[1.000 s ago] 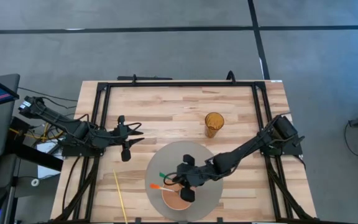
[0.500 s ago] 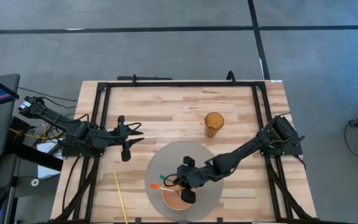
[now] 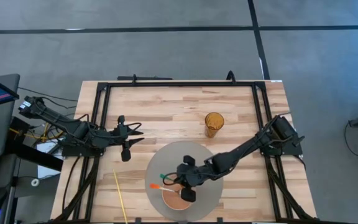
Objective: Pick & Place Utensil
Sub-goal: Put the green spoon into the orange bowl, then put the brown cup on the gray mat on the top right of the orange bowl
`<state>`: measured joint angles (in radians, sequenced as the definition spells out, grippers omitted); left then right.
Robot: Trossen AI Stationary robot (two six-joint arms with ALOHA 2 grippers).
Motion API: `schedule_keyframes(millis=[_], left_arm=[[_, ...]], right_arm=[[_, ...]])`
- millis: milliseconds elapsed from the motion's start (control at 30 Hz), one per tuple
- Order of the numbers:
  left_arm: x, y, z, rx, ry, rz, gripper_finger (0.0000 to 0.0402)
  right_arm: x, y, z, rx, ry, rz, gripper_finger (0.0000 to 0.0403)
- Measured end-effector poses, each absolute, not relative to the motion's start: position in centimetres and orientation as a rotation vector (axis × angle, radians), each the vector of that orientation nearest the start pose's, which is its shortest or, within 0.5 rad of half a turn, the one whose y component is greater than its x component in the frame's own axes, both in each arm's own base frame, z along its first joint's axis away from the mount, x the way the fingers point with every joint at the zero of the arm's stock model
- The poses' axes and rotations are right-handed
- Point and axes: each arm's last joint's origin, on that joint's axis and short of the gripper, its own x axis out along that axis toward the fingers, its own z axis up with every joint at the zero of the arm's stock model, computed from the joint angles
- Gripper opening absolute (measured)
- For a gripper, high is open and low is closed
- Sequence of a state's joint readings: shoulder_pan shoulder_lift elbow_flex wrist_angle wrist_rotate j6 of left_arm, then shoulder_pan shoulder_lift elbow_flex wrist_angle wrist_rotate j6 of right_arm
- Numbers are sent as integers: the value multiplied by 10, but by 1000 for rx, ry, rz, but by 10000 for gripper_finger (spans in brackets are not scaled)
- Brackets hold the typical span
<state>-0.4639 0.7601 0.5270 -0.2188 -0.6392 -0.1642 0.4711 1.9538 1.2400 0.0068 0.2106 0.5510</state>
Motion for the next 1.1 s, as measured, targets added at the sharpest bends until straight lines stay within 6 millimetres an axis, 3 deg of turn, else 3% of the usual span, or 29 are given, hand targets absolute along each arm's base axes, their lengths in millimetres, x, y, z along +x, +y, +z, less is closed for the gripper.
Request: schedule_keyframes(millis=[133, 367, 633, 867, 1100], left_arm=[[153, -57, 247, 75, 369, 203, 99], [153, -57, 247, 75, 369, 203, 99], [153, -57, 247, 75, 369, 203, 99], [153, -57, 247, 75, 369, 203, 99], [153, -57, 248, 74, 368, 203, 99]], right_arm=[[376, 184, 173, 298, 680, 70, 6], [380, 185, 155, 294, 718, 57, 16], [379, 185, 158, 292, 706, 63, 29], [379, 186, 157, 291, 709, 61, 68], [383, 183, 170, 305, 674, 65, 110]])
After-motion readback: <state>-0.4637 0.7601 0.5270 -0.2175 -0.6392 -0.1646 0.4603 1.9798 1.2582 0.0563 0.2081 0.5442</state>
